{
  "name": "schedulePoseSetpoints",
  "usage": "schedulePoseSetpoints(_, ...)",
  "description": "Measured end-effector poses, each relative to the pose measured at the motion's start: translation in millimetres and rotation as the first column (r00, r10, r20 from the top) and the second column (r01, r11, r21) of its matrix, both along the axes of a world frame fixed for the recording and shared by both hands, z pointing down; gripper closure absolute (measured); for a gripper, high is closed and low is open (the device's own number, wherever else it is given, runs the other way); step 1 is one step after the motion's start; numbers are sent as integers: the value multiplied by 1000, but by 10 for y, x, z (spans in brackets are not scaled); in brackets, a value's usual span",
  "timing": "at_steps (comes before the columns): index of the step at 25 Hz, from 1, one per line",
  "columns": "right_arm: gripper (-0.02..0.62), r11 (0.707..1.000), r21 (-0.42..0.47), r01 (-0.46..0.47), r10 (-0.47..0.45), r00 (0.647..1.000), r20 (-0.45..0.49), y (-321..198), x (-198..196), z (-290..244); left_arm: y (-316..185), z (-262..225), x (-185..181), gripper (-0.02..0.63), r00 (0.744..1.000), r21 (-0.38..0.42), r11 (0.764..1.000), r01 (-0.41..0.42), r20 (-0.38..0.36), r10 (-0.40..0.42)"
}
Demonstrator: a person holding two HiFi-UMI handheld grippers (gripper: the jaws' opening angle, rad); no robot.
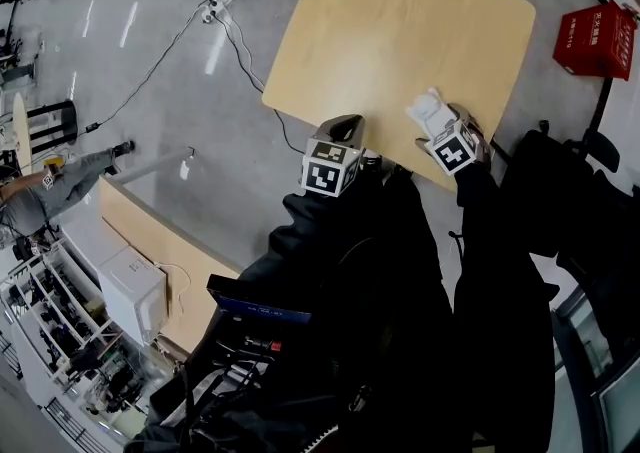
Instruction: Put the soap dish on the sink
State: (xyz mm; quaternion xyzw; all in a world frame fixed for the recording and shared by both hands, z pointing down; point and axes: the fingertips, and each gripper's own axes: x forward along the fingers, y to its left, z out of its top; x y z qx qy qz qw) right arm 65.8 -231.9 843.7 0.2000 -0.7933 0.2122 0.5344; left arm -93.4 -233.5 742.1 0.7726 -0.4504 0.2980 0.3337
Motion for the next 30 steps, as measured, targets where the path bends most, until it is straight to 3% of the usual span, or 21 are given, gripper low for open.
schedulePoseSetpoints(13,60,995,-23,92,-93,995,-32,-3,1,84,13,2,-6,604,1000,-9,1000,30,-9,-30)
schedulePoseSetpoints(22,60,998,-22,63,-62,997,47,-18,-52,29,18,19,-32,604,999,-3,999,36,6,-36)
schedulePoseSetpoints(30,60,997,79,-10,1,994,108,-191,16,-387,-40,-183,39,604,1000,30,999,27,-10,-26)
